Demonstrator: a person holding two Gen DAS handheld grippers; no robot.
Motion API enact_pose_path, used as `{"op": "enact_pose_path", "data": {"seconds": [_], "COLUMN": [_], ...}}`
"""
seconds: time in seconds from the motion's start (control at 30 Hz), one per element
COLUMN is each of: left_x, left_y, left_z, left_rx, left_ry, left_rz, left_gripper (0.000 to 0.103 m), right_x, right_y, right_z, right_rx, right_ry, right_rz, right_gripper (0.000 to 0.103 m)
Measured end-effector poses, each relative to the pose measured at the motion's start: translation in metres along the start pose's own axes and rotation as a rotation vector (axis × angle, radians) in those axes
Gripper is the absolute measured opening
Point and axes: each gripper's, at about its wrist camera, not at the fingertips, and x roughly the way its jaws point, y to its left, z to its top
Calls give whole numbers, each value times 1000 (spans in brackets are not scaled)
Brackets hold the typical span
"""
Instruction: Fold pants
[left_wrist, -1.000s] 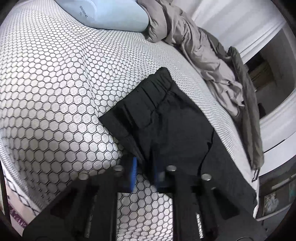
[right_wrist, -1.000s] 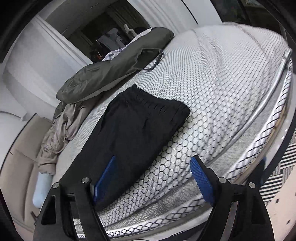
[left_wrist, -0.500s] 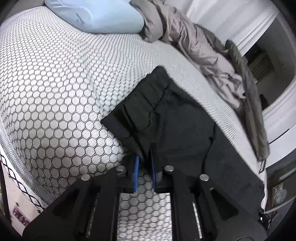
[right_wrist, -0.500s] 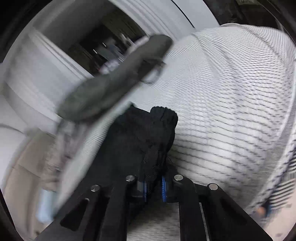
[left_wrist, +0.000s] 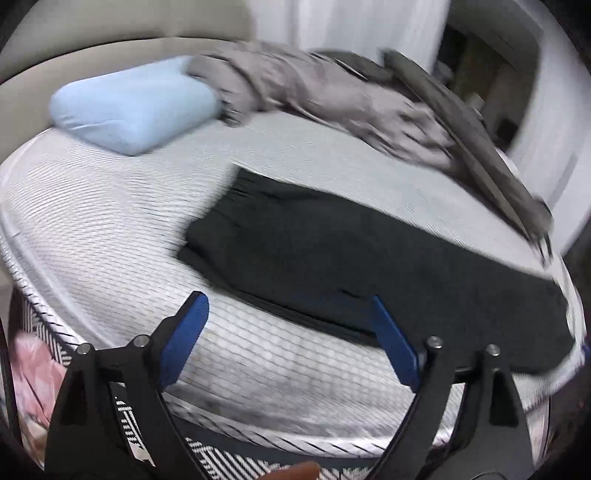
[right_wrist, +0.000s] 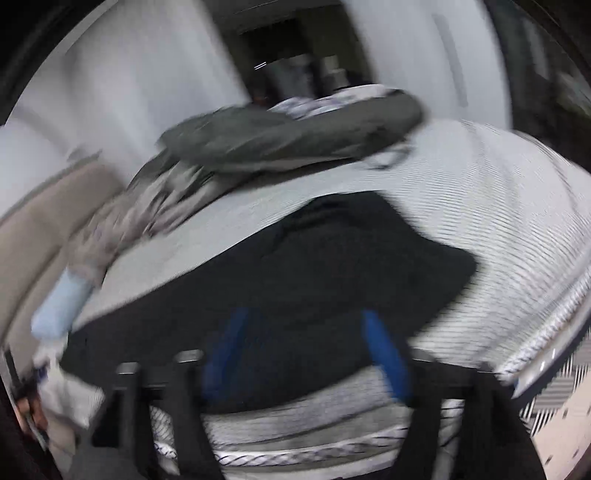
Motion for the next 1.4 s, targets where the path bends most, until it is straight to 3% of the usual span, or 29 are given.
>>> {"op": "enact_pose_path", "data": {"seconds": [0.07, 0.1, 0.3, 0.4, 0.53, 0.6, 0.67, 0.77, 0.9, 1.0, 1.07, 1.17, 1.27, 1.4], "left_x": [0, 1, 37, 60, 95, 106, 102, 103, 108, 107, 102, 95, 96, 123], "left_y": [-32, -48, -161, -219, -280, -287, -276, -235, -177, -154, -153, -180, -238, -293], "left_z": [-4, -7, -26, -39, -66, -75, -77, -66, -46, -35, -27, -22, -32, -53], "left_rx": [49, 67, 207, 318, 447, 473, 485, 459, 376, 332, 315, 339, 418, 479], "left_ry": [1, 0, 46, 65, 139, 160, 125, 110, 91, 108, 114, 107, 120, 247], "left_rz": [-53, -75, -201, -253, -250, -233, -238, -181, -77, -20, -41, -122, -199, -262], "left_gripper": [93, 103, 102, 102, 102, 102, 102, 102, 102, 102, 102, 102, 102, 102], "right_x": [15, 25, 76, 103, 146, 151, 144, 130, 132, 127, 124, 122, 145, 194], "right_y": [40, 58, 144, 165, 169, 165, 156, 103, 6, -25, -9, 38, 107, 168], "right_z": [-1, -3, -36, -46, -54, -60, -61, -49, -21, -8, -3, 1, -3, -11], "right_rx": [-86, -128, -264, -313, -372, -452, -540, -579, -373, -244, -258, -290, -371, -469], "right_ry": [19, 43, 138, 177, 235, 240, 213, 152, 159, 139, 124, 115, 160, 252], "right_rz": [30, 43, 126, 117, 75, 56, 24, -164, -302, -253, -286, -147, -50, 35], "right_gripper": [91, 93, 95, 95, 95, 95, 95, 95, 95, 95, 96, 96, 96, 96]}}
